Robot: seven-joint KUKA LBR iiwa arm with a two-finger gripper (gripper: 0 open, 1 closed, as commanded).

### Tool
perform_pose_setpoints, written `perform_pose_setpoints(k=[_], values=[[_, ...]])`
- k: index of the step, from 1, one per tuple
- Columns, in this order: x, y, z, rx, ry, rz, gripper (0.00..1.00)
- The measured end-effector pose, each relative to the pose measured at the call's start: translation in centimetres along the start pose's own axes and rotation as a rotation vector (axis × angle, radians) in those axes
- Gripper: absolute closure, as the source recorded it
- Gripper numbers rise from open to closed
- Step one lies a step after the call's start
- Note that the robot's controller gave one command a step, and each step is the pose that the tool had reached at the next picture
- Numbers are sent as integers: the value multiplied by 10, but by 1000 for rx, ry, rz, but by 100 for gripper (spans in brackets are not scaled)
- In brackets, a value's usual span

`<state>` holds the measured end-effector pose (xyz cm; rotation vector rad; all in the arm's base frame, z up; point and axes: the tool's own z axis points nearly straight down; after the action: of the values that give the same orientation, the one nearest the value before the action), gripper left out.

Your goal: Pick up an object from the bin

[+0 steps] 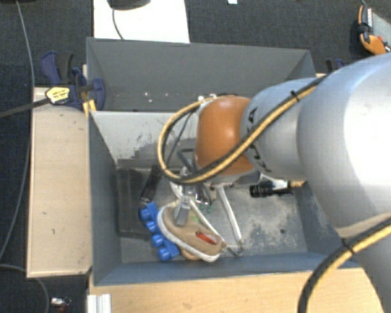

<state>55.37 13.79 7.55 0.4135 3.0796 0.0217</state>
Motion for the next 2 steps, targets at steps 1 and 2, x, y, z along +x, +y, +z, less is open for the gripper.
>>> perform_pose_setpoints(k=[1,2], values=[[-2,-12,1,8,20,205,100],[-2,-12,1,8,20,206,100]])
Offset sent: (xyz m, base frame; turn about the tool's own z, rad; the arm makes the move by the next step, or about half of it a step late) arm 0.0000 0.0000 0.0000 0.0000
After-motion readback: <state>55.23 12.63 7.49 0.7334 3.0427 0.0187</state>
